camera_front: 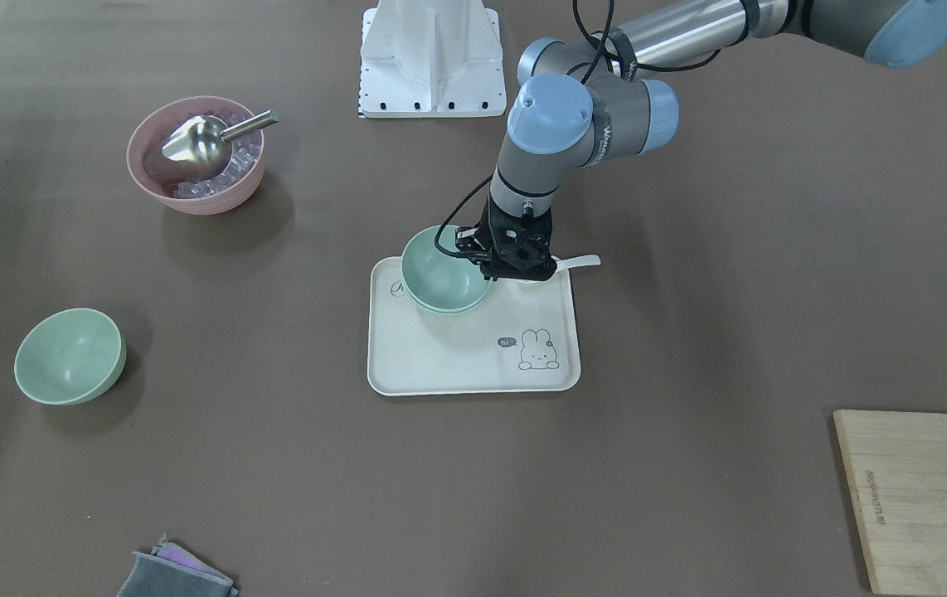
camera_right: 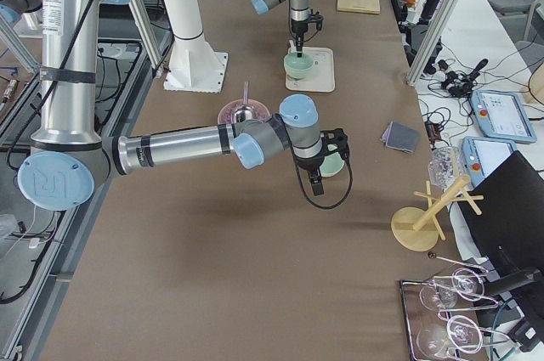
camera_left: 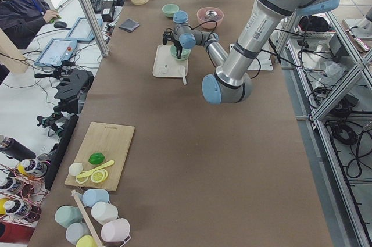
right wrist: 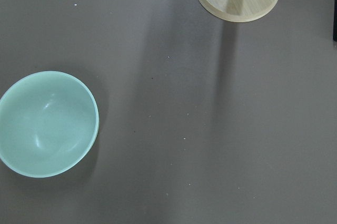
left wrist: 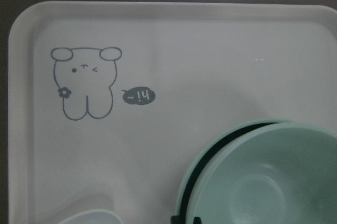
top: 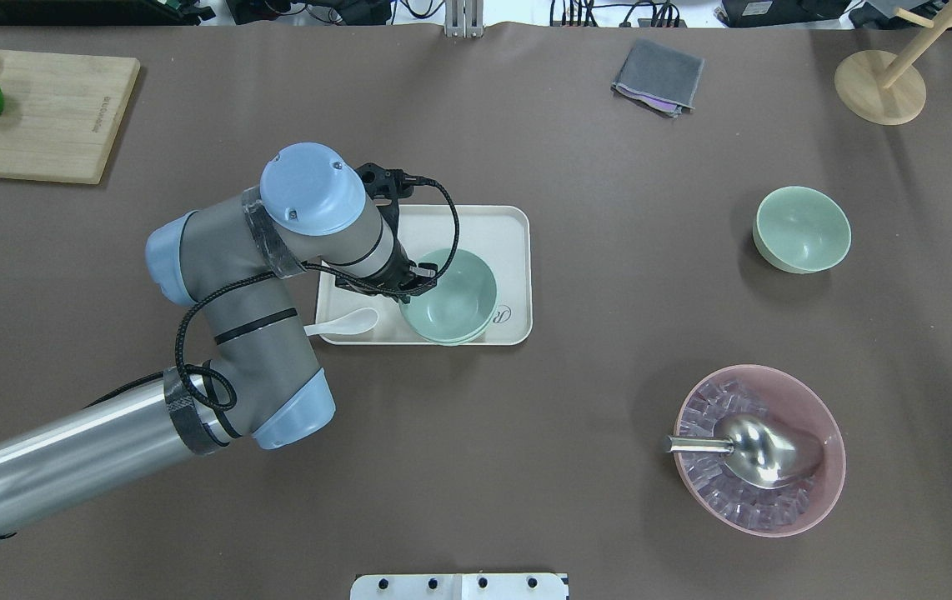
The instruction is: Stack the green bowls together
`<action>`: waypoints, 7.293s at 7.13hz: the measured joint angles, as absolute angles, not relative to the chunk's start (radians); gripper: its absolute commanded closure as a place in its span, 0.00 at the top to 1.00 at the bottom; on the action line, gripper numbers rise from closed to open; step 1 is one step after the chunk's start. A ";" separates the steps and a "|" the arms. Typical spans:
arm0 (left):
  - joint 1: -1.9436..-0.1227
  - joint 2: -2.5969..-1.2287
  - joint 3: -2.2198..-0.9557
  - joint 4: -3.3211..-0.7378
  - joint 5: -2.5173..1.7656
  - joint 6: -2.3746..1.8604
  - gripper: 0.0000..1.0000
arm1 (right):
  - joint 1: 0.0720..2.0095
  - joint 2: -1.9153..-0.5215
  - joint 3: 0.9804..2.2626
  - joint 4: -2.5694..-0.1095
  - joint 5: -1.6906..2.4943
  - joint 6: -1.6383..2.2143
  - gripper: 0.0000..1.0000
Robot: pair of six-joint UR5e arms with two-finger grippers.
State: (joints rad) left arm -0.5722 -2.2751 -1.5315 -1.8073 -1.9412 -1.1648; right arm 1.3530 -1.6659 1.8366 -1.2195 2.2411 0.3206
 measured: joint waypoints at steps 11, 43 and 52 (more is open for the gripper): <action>-0.922 -2.021 -1.938 -1.322 -2.052 -0.554 0.98 | 1.335 -1.665 1.828 -1.226 2.238 0.336 0.98; -1.501 -1.571 -1.762 -1.349 -2.271 0.400 0.98 | 0.721 -0.962 1.805 -1.487 2.017 1.075 0.00; -1.499 -1.537 -1.737 -1.354 -2.273 0.403 0.98 | 0.590 -0.845 1.660 -1.518 1.931 1.124 0.00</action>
